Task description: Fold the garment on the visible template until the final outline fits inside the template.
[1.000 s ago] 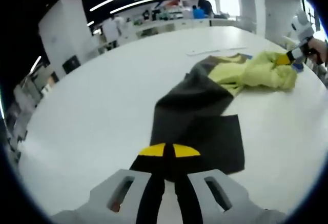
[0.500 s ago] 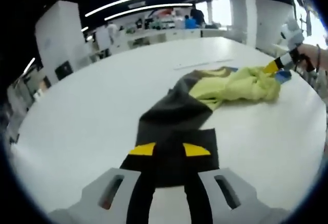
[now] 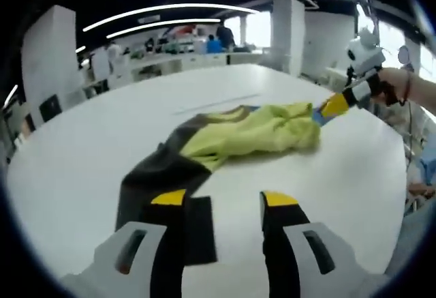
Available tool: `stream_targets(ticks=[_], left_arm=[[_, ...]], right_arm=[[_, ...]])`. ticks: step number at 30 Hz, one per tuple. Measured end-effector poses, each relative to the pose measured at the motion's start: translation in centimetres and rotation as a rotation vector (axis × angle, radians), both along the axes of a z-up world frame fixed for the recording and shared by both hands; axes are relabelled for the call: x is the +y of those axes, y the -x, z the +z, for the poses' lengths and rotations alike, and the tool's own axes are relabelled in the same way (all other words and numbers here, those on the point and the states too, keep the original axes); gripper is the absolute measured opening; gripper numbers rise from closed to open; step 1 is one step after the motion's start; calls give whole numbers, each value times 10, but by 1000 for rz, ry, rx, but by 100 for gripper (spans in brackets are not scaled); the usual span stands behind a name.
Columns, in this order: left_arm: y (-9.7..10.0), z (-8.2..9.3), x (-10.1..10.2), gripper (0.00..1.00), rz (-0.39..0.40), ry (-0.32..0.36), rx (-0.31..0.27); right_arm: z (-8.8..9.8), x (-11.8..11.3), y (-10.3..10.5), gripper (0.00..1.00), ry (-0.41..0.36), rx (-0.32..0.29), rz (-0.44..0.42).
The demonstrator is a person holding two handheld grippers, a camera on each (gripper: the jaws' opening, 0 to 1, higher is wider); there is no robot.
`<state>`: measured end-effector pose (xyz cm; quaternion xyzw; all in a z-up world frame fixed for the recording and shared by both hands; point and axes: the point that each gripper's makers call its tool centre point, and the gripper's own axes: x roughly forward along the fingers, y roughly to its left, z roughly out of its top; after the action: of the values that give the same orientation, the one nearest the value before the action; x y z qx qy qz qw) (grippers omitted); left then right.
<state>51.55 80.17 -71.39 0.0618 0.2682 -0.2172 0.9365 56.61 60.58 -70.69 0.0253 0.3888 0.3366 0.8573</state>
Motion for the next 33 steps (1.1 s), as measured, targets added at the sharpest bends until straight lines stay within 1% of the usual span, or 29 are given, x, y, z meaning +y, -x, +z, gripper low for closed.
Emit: stream_targets(ticks=[3,6,7,8,10,11,12,14,17,19,23,25,27,29,30,32,33], left_arm=[[-4,0,-16,40,-27,-7,-4],[-10,2,-36,39,-64,13,-18],[-12,2,-41,39,-71,16,-20],[-13,2,-50,39,-88,21,-20],[-16,1,-61,38,-100,29,-18],[-17,0,-69,38,-109,33,-15],[-19,-2,-72,36,-110,36,-17],[-21,-3,-80,34,-121,47,-18],[-22,-6,-101,31,-144,63,-13],[-24,-9,-107,29,-152,65,-14],[-29,-15,-126,27,-173,81,-4],[-31,-19,-135,26,-188,85,3],[-33,-18,-146,25,-197,86,5],[-35,-20,-154,25,-200,89,9],[-36,-21,-157,24,-202,86,7],[-40,-22,-163,21,-201,81,-1],[-41,-22,-165,20,-201,88,4]], right_arm=[[-1,2,8,39,6,-25,28],[-1,5,13,35,7,-44,41],[-1,6,12,34,10,-57,49],[-3,7,10,32,15,-76,73],[-4,10,14,27,23,-76,90],[-8,10,15,24,30,-65,105],[-10,10,15,22,34,-60,112],[-14,9,14,19,36,-54,101],[-14,11,14,17,35,-61,101],[-15,12,13,17,33,-62,101],[-14,15,7,13,22,-86,96],[-17,17,6,13,20,-79,105],[-21,16,5,11,6,-54,89],[-24,12,3,6,18,-58,80],[-25,10,1,5,21,-58,73],[-23,8,-2,5,-1,-56,53],[-22,8,-2,4,-11,-53,49]])
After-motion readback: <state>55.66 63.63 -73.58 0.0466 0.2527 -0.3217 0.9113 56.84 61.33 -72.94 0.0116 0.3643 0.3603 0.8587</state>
